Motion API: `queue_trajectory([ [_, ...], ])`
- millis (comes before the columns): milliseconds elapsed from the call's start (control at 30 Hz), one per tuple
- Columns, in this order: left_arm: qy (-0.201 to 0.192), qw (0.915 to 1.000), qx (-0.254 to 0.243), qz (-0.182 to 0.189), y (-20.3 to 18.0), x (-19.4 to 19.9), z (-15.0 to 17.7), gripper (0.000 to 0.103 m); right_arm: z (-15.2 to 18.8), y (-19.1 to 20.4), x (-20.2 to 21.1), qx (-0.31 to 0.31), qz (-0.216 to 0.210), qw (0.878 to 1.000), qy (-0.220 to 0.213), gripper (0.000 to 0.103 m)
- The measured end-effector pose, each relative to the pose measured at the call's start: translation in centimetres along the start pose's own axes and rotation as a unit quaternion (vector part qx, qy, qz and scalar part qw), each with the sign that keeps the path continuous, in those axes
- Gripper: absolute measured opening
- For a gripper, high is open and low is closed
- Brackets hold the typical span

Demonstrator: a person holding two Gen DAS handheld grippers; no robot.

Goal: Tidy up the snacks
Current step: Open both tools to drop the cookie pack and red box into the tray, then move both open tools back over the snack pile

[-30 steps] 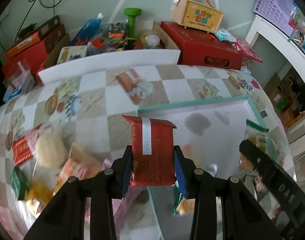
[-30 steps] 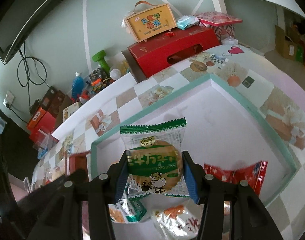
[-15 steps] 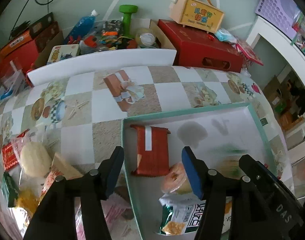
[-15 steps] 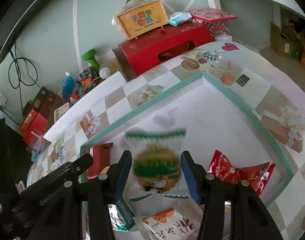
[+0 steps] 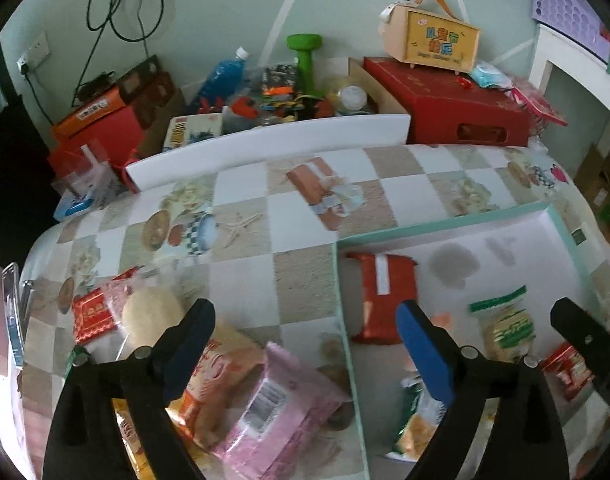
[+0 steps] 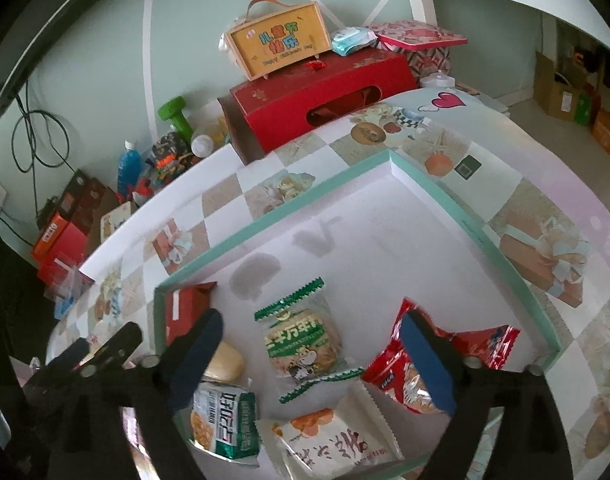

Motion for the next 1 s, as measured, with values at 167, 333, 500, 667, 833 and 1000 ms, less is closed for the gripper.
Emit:
queue_trajectory([
  [167,-0.004,0.9998,-0.001,-0.02,1.3,0.4,1.4,0.097,0.2,0.0,-0.1,0.013,0.011,1.0,0.0,0.103],
  [333,-0.011,0.9994,0.013,-0.031,2.8,1.3,2.4,0.098,0.3,0.3,0.3,0.026,0.019,0.999,-0.007,0.103],
  [500,-0.02,0.999,0.024,-0.032,4.1,2.5,2.9,0.098,0.6,0.9,0.8,0.034,0.02,0.999,-0.015,0.103],
  [667,-0.023,0.9986,0.036,-0.032,5.9,3.7,3.8,0.098,1.0,1.4,1.0,0.038,0.014,0.999,-0.016,0.103],
  [833,-0.026,0.9975,0.053,-0.038,8.1,4.8,5.4,0.098,1.7,2.3,1.1,0.054,0.012,0.998,-0.011,0.103],
  [1000,-0.022,0.9953,0.086,-0.037,10.5,5.6,7.3,0.098,2.9,3.6,1.3,0.073,0.006,0.997,0.003,0.103],
])
Point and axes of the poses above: each gripper's, at about its wrist camera, not at the fingertips, and x roughly against the way its jaws point, y to its left, z to its underside, the point moved 9 cm from there along -x, roughly the way its jaws point, and after that the axes turned 14 degrees about -x, right-handed, at the moved point
